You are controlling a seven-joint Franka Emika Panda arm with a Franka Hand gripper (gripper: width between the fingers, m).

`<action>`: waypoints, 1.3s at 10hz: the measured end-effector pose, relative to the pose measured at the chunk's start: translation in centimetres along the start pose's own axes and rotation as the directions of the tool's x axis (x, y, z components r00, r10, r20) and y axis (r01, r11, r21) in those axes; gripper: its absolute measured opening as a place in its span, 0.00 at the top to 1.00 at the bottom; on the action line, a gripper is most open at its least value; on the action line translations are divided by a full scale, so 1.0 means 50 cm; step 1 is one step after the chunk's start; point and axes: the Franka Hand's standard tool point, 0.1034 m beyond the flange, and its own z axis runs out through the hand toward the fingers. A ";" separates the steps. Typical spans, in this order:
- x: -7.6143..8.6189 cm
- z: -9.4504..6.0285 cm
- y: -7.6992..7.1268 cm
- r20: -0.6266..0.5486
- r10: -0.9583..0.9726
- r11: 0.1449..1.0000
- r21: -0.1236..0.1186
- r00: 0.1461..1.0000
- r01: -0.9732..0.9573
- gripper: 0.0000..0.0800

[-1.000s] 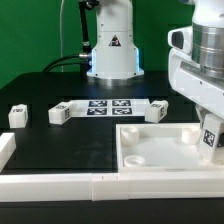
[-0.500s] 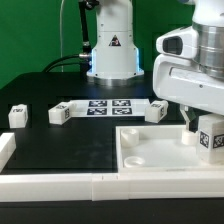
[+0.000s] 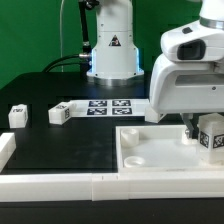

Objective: Assemble one leg

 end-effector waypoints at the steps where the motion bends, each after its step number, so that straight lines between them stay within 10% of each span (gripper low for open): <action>1: 0.000 0.000 0.011 -0.001 -0.128 0.992 0.000 0.992 0.128 0.19; 6: 0.000 0.001 0.013 0.000 -0.152 0.988 -0.001 0.988 0.152 0.31; 8: 0.000 0.001 0.013 0.000 -0.101 0.995 0.000 0.995 0.101 0.64; 13: -0.001 0.002 0.013 0.000 0.398 0.917 -0.007 0.917 -0.398 0.64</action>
Offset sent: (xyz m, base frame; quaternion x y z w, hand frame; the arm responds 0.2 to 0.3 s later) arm 0.0000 0.0000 0.0000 0.0000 0.0000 0.0000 1.0000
